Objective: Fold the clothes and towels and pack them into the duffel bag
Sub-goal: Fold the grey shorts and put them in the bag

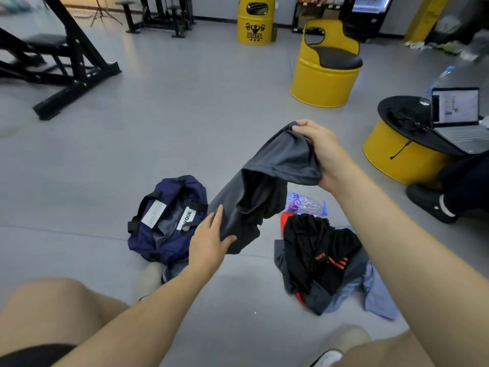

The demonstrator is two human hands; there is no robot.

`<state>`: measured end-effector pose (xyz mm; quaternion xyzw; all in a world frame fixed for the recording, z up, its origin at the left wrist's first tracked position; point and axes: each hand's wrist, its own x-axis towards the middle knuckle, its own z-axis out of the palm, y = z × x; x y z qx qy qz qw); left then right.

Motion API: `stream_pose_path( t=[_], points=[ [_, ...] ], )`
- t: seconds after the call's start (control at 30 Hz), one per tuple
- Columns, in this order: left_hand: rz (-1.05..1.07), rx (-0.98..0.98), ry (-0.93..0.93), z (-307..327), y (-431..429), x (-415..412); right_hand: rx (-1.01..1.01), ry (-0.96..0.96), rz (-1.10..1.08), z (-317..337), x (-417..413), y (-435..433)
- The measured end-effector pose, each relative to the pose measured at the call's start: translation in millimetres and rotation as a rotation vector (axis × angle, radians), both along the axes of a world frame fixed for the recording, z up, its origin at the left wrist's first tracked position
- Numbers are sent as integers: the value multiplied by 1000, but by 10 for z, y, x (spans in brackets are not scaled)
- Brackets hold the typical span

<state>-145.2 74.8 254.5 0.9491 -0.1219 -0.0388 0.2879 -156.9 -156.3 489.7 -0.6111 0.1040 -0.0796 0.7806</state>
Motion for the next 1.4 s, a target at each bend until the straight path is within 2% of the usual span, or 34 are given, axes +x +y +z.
stream_pose_path(
  t=[0.1, 0.2, 0.33, 0.43, 0.5, 0.6, 0.73, 0.83, 1.07, 1.17, 1.27, 1.4],
  points=[
    [58, 6, -165, 35, 118, 56, 0, 15, -19, -29, -21, -54],
    [104, -78, -92, 146, 133, 42, -95, 71, -108, -218, 8, -175],
    [8, -156, -69, 302, 97, 42, -333, 195, -164, -703, 52, -258],
    [-21, -232, -44, 408, 2, 70, -327, 263, -61, -1014, -2, -162],
    [-6, -282, -4, 462, -72, 66, -400, 273, 63, -1152, -99, -26],
    [17, -390, 84, 467, -183, 80, -695, 250, 265, -1339, -318, 188],
    [30, -579, 232, 531, -293, 122, -1317, 105, 579, -1595, -591, 392],
    [80, -733, 336, 638, -326, 126, -1493, 21, 606, -1793, -687, 477],
    [89, -925, 604, 853, -294, 189, -1444, -89, 193, -1823, -554, 636],
    [29, -942, 613, 887, -237, 158, -1179, -61, 105, -1711, -462, 628],
    [3, -887, 538, 813, -156, 99, -923, -31, 22, -1509, -376, 582],
    [-132, -625, 407, 458, 58, 37, -583, -44, 3, -1212, -221, 411]
  ],
)
